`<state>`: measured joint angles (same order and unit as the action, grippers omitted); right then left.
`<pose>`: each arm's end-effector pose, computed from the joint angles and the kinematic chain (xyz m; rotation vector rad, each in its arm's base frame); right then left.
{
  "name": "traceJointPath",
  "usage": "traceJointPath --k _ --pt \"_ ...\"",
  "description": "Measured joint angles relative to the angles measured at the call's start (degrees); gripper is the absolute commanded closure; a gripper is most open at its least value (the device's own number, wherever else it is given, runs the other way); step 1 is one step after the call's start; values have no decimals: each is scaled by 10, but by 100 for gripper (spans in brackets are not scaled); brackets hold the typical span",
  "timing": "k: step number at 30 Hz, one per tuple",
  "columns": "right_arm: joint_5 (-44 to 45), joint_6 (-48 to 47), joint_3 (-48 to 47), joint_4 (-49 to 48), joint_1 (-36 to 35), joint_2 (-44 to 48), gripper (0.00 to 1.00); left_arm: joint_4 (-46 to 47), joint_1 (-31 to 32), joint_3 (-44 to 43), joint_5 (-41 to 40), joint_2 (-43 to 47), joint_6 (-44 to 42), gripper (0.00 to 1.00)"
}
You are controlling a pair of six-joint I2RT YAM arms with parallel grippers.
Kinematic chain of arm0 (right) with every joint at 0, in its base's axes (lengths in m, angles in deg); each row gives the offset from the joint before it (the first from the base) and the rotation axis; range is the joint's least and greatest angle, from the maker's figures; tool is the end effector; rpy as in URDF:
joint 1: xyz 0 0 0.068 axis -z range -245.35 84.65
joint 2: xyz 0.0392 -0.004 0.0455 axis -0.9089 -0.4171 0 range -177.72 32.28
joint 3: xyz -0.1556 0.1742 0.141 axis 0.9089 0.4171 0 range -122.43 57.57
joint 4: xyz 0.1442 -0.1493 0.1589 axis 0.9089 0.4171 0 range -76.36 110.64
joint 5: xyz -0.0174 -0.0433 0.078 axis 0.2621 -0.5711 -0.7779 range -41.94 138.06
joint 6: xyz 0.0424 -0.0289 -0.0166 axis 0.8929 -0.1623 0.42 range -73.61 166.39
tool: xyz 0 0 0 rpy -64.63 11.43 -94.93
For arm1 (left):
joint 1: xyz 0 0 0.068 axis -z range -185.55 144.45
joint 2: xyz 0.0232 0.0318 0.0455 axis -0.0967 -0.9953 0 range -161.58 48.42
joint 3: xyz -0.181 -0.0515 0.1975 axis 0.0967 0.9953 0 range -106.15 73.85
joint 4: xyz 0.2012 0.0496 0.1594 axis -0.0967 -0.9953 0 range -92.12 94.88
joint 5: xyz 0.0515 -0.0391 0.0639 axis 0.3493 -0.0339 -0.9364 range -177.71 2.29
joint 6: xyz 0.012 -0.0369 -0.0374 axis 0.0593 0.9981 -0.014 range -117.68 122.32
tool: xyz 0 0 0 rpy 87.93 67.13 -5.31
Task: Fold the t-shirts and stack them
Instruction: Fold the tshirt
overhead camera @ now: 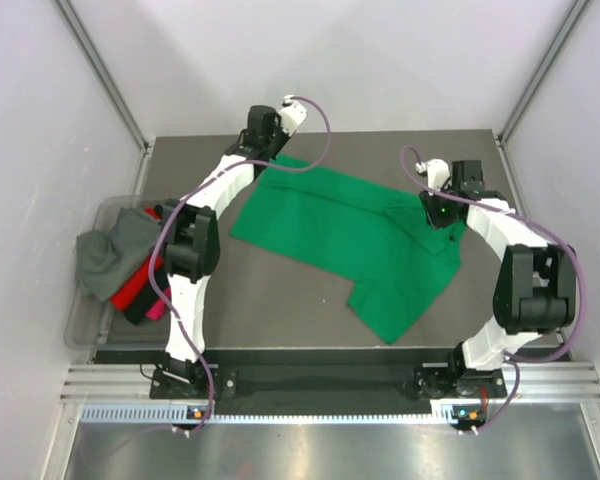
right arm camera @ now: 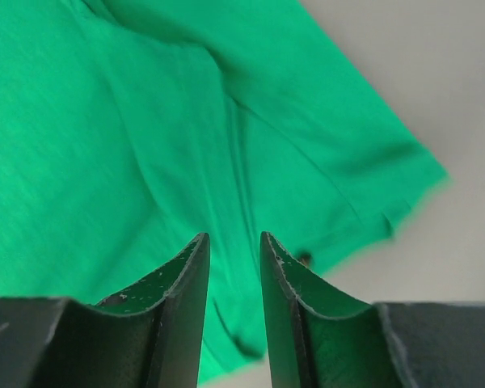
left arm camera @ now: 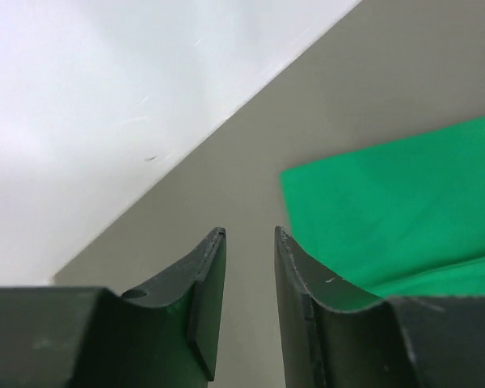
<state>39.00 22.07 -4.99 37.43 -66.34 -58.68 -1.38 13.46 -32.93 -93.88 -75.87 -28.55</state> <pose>0.3351 0.0115 0.2276 -0.6052 2.3904 0.0207 0.4934 -0.1659 0.2711 0.7758 1.8338 0.2409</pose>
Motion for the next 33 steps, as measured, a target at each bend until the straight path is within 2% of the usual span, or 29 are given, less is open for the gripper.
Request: traceJointPath --k 3,7,12,18,27,30,33 --pt "-41 0 -35 8 0 -46 66 -76 0 -97 34 -62 26 64" --pt "-90 -1 -71 23 0 -76 63 -144 0 -116 64 -97 49 65" --pt "-118 -7 -104 29 0 -110 62 -186 0 -98 79 -112 65 66" --pt "-125 -7 -131 37 0 -158 62 -182 0 -27 86 -100 77 67" --pt "-126 -7 -161 42 0 -197 62 -177 0 2 99 -67 91 68" --pt "-129 -8 -173 41 0 -207 67 -177 0 6 103 -64 97 68" --pt "-132 -7 -174 40 0 -213 78 -177 0 10 106 -63 101 68"
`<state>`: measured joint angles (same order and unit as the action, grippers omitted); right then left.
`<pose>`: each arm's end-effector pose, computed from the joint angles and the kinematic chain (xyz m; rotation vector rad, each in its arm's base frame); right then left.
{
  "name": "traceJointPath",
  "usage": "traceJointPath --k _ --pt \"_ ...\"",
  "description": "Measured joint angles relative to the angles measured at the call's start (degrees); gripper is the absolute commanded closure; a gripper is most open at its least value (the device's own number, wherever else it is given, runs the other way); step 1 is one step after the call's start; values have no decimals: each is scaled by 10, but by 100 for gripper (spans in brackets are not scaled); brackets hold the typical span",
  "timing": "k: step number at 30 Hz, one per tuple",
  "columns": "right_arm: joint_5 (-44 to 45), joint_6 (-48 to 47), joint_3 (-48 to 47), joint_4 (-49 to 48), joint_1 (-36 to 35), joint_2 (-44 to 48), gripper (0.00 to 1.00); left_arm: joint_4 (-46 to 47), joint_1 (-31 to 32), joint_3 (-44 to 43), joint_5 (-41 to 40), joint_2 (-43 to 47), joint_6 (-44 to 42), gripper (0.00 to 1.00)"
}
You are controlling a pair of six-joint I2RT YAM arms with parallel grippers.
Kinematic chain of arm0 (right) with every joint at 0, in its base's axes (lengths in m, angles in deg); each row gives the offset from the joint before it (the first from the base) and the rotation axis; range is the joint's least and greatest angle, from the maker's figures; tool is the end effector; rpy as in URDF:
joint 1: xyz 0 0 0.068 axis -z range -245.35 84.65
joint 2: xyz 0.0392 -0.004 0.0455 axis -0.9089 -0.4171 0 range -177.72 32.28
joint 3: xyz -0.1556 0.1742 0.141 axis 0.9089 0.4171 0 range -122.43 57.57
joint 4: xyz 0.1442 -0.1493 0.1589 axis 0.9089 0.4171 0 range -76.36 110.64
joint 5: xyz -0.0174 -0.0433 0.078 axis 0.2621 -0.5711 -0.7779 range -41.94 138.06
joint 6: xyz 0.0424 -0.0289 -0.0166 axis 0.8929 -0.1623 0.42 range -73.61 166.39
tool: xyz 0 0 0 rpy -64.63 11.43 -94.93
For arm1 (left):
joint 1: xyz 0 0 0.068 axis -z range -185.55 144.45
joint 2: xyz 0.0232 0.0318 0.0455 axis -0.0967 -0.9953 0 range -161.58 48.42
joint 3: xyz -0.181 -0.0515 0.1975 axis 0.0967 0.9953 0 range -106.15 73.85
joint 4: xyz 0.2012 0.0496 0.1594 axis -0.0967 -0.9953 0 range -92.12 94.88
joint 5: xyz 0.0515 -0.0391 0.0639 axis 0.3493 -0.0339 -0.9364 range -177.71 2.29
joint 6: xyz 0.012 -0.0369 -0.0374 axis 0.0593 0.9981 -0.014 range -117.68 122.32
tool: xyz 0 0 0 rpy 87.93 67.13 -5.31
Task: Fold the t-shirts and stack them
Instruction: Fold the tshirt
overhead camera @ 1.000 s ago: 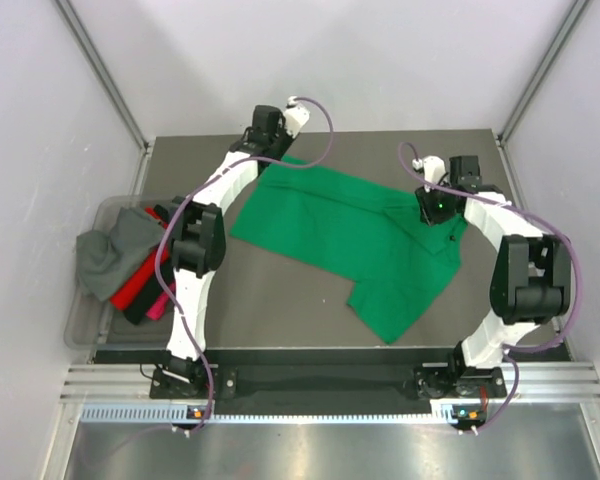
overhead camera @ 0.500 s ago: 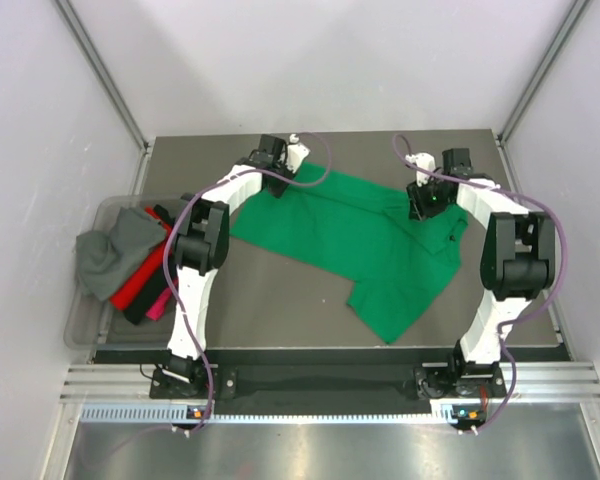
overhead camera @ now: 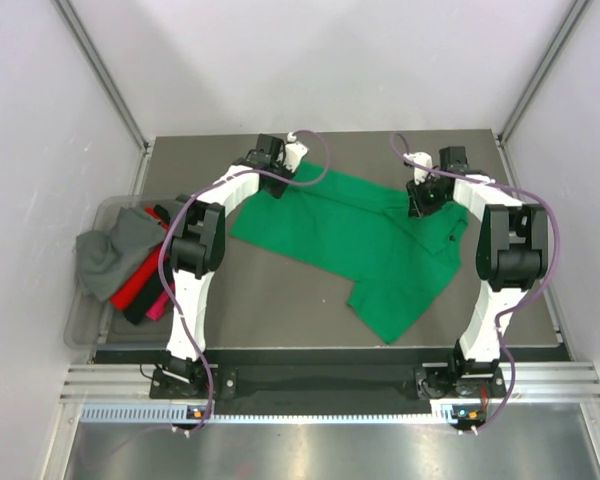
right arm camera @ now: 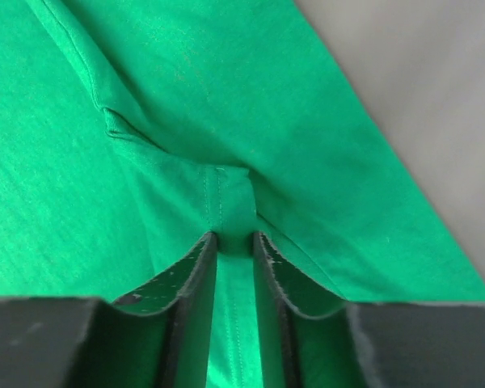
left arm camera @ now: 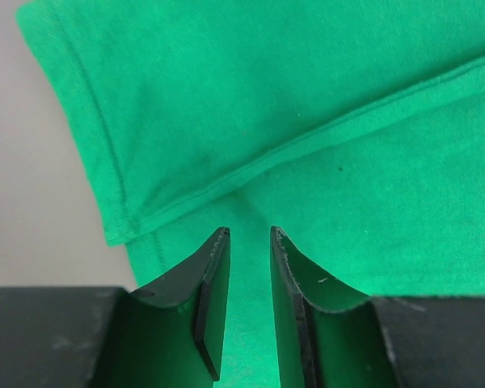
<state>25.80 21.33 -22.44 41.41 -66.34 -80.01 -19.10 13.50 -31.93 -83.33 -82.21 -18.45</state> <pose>0.4123 0.0207 0.1851 -0.7006 2.4375 0.3461 0.4827 -0.1695 0.1830 0.8573 2.2644 -0.0788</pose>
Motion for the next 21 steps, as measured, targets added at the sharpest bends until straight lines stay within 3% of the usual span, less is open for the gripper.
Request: traceJointPath --k 6,7,10,16,21 --pt "-1 0 1 -3 0 -1 82 -1 0 16 3 10 4 69" --pt "0 0 2 -3 0 -1 90 -1 1 19 3 14 5 69" --pt "0 -4 6 -7 0 -1 97 0 1 29 3 30 6 69" --pt "3 -2 37 -19 -2 20 98 -1 1 49 2 60 5 70" --pt "29 -2 99 -18 -43 103 96 -1 1 60 -2 75 1 71"
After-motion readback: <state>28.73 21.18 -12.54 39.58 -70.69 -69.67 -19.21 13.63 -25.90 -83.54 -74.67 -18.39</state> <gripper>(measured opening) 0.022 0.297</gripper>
